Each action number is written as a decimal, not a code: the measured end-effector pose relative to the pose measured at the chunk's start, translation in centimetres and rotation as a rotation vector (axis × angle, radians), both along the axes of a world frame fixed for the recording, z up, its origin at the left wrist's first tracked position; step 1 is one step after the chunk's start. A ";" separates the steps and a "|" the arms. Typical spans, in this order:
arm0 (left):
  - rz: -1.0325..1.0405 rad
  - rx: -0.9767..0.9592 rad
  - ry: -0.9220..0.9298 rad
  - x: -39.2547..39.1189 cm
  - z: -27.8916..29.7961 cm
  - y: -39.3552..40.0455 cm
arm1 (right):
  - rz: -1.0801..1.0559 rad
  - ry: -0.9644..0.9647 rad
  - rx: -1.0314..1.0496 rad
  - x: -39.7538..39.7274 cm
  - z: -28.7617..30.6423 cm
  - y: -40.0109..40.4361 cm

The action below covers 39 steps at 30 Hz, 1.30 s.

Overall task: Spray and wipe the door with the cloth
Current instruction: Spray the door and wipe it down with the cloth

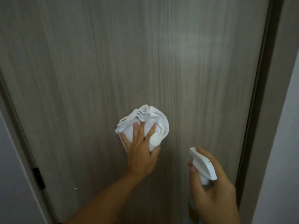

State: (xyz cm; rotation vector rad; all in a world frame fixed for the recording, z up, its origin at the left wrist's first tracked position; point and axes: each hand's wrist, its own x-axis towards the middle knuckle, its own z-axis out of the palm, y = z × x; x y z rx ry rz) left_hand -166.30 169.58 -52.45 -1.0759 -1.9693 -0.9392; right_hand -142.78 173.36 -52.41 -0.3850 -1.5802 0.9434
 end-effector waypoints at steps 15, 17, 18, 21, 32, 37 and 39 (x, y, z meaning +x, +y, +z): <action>-0.339 0.153 -0.330 -3.7 3.5 -6.3 | -0.020 -0.013 0.205 -3.4 -0.6 0.3; -0.322 0.152 -0.346 -3.3 3.4 -6.3 | -0.001 0.003 0.180 -4.0 -0.8 0.4; -0.312 0.152 -0.353 -3.1 3.4 -6.2 | -0.007 0.013 0.178 -4.3 -1.0 0.5; -0.286 0.151 -0.375 -3.0 3.3 -6.1 | -0.029 0.006 0.173 -4.5 -1.2 0.3; -0.209 0.189 -0.231 -3.6 1.5 -5.2 | -0.022 0.027 0.171 -5.0 -2.4 1.3; 0.004 0.146 0.190 -2.3 -1.3 -0.9 | -0.041 0.135 0.102 -3.2 -3.5 2.3; 0.218 0.197 0.039 0.4 -1.6 3.8 | -0.097 0.207 0.108 -2.3 -3.0 2.9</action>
